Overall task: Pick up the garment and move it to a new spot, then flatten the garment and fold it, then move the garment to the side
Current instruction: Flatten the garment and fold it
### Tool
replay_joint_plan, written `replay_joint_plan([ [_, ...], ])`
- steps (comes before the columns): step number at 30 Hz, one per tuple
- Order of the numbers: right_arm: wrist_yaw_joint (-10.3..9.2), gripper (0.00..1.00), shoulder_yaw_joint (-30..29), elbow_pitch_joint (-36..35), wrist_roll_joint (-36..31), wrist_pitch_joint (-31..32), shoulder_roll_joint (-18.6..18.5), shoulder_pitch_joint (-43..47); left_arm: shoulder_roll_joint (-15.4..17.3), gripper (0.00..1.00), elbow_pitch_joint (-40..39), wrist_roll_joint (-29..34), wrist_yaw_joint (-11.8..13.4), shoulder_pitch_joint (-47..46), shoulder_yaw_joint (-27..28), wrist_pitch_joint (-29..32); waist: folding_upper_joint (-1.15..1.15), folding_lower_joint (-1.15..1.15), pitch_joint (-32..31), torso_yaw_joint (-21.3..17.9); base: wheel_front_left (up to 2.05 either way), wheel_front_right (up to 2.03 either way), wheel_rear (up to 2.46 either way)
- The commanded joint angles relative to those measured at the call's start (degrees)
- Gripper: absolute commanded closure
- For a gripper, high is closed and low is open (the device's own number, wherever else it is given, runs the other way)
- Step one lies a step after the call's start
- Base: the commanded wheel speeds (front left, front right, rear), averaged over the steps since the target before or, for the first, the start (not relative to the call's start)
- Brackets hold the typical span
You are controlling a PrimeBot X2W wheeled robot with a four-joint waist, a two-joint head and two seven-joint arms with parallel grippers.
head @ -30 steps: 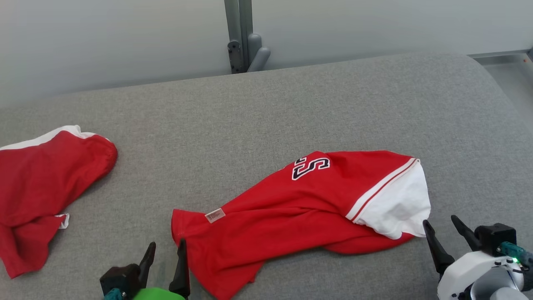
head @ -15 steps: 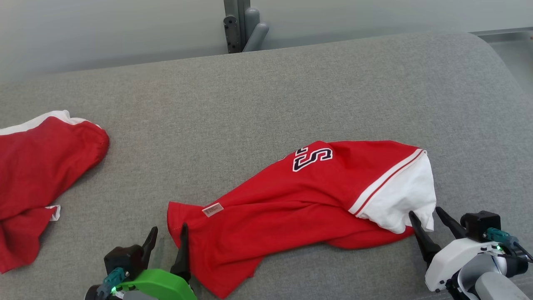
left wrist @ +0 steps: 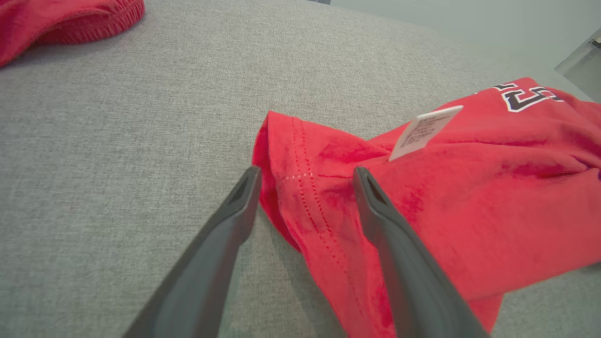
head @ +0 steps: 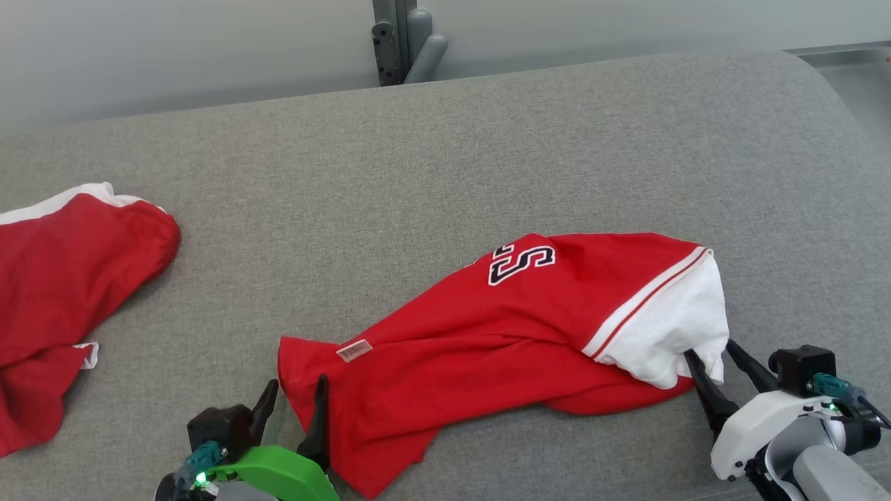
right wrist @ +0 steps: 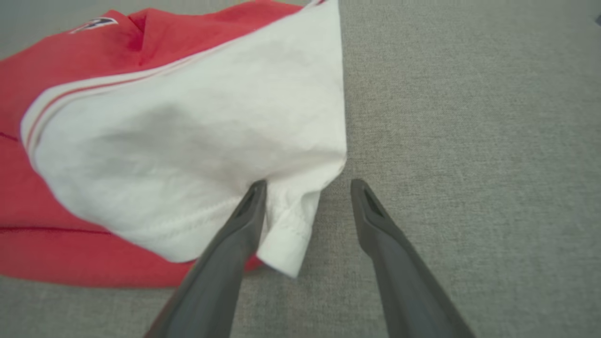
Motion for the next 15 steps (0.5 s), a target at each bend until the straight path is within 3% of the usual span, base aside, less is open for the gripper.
replay_joint_plan([
  [1,-0.04,0.09,0.25,0.30,0.57,-0.41,-0.18,-0.69,-0.15,0.00,0.14,-0.72,-0.35,-0.86,0.00,0.21,0.00,0.00,0.04,-0.02,0.00,0.00,0.00],
  [4,-0.04,0.12,1.08,0.85,1.09,-0.69,-0.35,-1.32,-0.29,0.00,0.52,-1.16,-0.53,-1.09,-0.33,0.35,0.00,0.00,-0.01,-0.14,0.00,0.00,0.00],
  [6,-0.04,0.30,1.50,1.13,1.39,-0.85,-0.37,-1.55,-0.35,0.04,0.98,-1.53,-0.79,-1.22,-0.42,0.42,0.00,0.00,-0.07,-0.23,0.00,0.00,0.00],
  [7,-0.04,0.48,1.71,1.24,1.60,-0.94,-0.38,-1.63,-0.41,0.50,1.30,-1.75,-1.08,-1.31,-0.57,0.66,0.00,0.00,-0.09,-0.27,0.00,0.00,0.00],
  [10,-0.04,0.72,2.36,1.61,2.05,-1.19,-0.54,-1.78,-0.31,0.95,1.92,-1.89,-1.84,-1.53,-0.90,0.64,0.00,0.00,-0.18,-0.43,0.00,0.00,0.00],
  [12,-0.04,1.00,2.77,1.47,2.38,-1.27,-0.59,-2.14,-0.27,1.00,2.06,-2.03,-2.05,-1.80,-1.17,0.50,0.00,0.00,-0.31,-0.57,0.00,0.00,0.00],
  [15,-0.04,1.00,3.00,0.75,3.08,-1.71,-1.06,-2.21,0.07,1.00,1.49,-2.10,-2.44,-1.91,-1.35,0.85,0.00,0.00,-0.62,-0.75,0.00,0.00,0.00],
])
